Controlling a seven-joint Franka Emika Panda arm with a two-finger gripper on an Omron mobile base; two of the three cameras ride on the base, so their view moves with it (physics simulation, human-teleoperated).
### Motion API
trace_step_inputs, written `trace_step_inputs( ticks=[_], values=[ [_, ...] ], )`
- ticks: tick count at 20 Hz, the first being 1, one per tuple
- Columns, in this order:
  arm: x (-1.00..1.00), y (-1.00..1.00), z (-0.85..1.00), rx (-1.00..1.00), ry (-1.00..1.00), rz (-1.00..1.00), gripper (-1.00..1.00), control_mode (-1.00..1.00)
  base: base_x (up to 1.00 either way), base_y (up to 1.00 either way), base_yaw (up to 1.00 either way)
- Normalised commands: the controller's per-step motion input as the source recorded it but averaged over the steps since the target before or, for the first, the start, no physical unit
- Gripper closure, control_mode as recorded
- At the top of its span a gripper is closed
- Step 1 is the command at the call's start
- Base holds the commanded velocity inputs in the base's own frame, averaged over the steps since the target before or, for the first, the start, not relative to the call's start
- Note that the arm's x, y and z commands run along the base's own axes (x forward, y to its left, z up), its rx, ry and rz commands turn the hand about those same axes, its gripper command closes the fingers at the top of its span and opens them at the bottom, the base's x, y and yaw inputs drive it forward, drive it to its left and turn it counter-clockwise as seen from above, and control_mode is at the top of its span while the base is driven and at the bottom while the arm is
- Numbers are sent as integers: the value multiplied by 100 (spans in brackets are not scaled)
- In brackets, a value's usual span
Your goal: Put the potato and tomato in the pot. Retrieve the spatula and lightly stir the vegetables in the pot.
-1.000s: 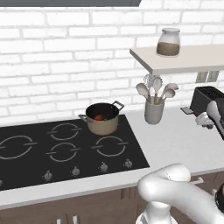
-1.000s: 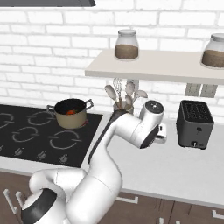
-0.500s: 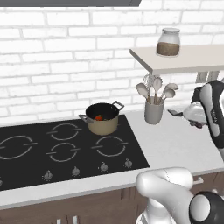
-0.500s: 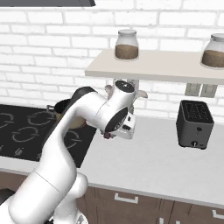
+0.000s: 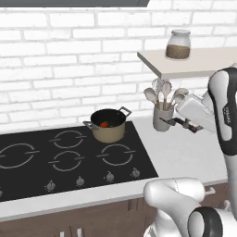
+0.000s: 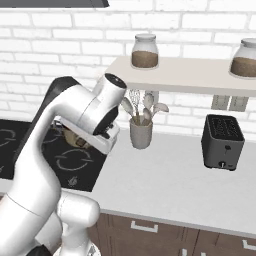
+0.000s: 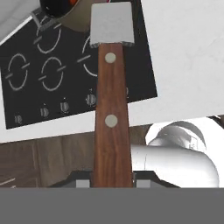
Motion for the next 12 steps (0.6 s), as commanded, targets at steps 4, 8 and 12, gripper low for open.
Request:
trace_step_inputs(
  ticks=[4, 8, 12],
  values=[
    [-22, 100, 41, 26, 16, -13, 100, -100, 0, 0, 0],
    [-8, 100, 31, 31, 13, -21, 100, -100, 0, 0, 0],
    [2, 100, 15, 25, 1, -25, 100, -100, 0, 0, 0]
  ],
)
